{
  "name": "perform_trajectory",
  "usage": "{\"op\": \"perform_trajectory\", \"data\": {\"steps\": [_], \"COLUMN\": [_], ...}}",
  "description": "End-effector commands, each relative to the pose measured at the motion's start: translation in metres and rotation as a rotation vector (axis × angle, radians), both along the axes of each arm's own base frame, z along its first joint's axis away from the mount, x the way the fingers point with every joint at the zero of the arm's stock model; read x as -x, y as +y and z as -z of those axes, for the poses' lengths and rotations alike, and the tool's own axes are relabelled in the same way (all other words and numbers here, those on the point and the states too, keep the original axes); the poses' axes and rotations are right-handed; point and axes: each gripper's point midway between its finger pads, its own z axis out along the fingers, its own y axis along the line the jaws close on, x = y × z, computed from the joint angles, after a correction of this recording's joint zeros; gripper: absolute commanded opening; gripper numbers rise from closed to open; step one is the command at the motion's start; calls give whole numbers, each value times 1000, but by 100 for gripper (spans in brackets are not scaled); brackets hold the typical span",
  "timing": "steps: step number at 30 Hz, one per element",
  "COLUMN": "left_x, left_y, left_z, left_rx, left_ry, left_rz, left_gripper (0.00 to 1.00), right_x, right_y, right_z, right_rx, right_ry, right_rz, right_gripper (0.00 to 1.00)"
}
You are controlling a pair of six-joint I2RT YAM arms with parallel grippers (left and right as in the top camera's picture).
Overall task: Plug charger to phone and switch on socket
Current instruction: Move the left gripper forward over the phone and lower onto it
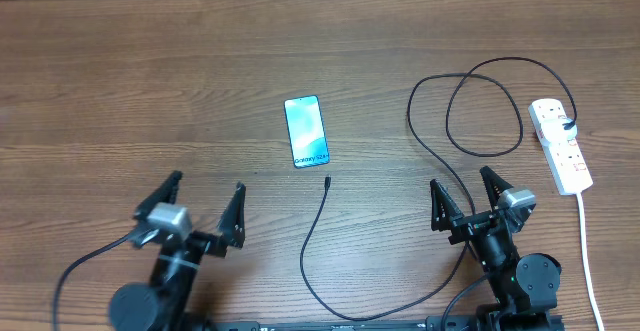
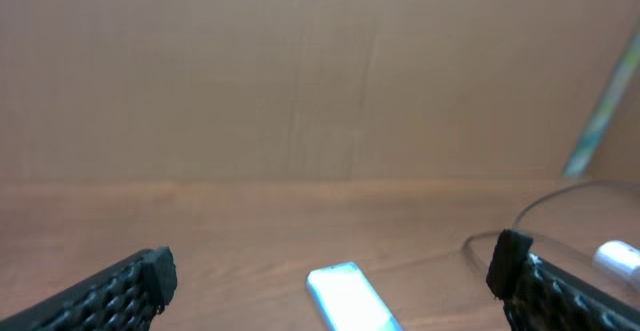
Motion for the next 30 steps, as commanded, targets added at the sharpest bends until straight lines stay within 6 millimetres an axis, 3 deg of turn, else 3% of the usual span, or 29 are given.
{"op": "perform_trajectory", "data": {"steps": [1, 8, 14, 20, 28, 30], "left_x": [19, 16, -7, -28, -50, -58], "left_y": [-3, -16, -39, -58, -72, -75], "left_z": [-56, -112, -129, -121, -58, -46], "left_rx": [38, -18, -33, 64, 204, 231], "left_ry": [-16, 263, 606, 909, 1309, 1372], "left_rz": [27, 106, 253, 366, 420, 432], "left_gripper": [100, 100, 100, 100, 100, 52], "right_x": [0, 0, 0, 0, 0, 0], "right_y": [-1, -1, -1, -1, -1, -1], "right_z": [2, 2, 2, 2, 2, 2], "right_rx": [-7, -7, -7, -7, -7, -7], "right_ry": [0, 0, 1, 0, 0, 0], "right_rz": [5, 5, 5, 5, 5, 5], "right_gripper": [100, 100, 100, 100, 100, 100]}}
